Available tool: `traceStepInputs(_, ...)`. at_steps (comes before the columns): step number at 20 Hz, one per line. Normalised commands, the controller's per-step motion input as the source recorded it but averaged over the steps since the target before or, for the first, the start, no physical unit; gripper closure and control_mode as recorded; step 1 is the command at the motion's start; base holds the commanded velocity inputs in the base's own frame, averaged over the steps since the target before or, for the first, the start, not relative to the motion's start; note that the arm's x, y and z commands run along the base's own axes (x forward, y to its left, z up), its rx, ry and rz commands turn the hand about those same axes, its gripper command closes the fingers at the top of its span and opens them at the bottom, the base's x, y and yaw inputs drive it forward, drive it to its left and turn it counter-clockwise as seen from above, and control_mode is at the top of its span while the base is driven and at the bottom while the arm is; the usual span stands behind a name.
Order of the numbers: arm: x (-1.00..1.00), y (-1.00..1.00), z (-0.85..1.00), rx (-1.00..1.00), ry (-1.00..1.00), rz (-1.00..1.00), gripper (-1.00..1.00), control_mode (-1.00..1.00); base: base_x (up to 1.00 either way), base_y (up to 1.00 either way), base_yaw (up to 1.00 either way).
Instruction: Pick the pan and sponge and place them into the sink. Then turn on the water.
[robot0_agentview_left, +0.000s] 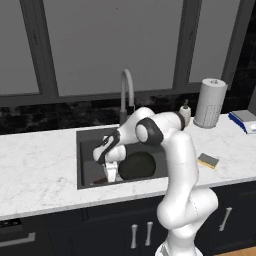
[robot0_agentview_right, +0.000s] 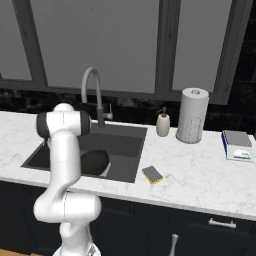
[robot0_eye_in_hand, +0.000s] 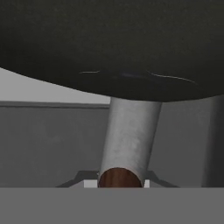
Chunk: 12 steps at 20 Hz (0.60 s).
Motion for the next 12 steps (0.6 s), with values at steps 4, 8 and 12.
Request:
traceStepInputs(4, 0.11, 0.0, -0.32, -0.01, 0.0, 0.0, 1.0, -1.0, 0.0, 0.0, 0.0)
traceStepInputs(8, 0.17, 0.0, -0.31, -0.01, 0.0, 0.0, 1.0, -1.0, 0.0, 0.0, 0.0)
traceStepInputs(12, 0.22, 0.0, -0.34, -0.01, 0.0, 0.0, 1.0, -1.0, 0.0, 0.0, 0.0)
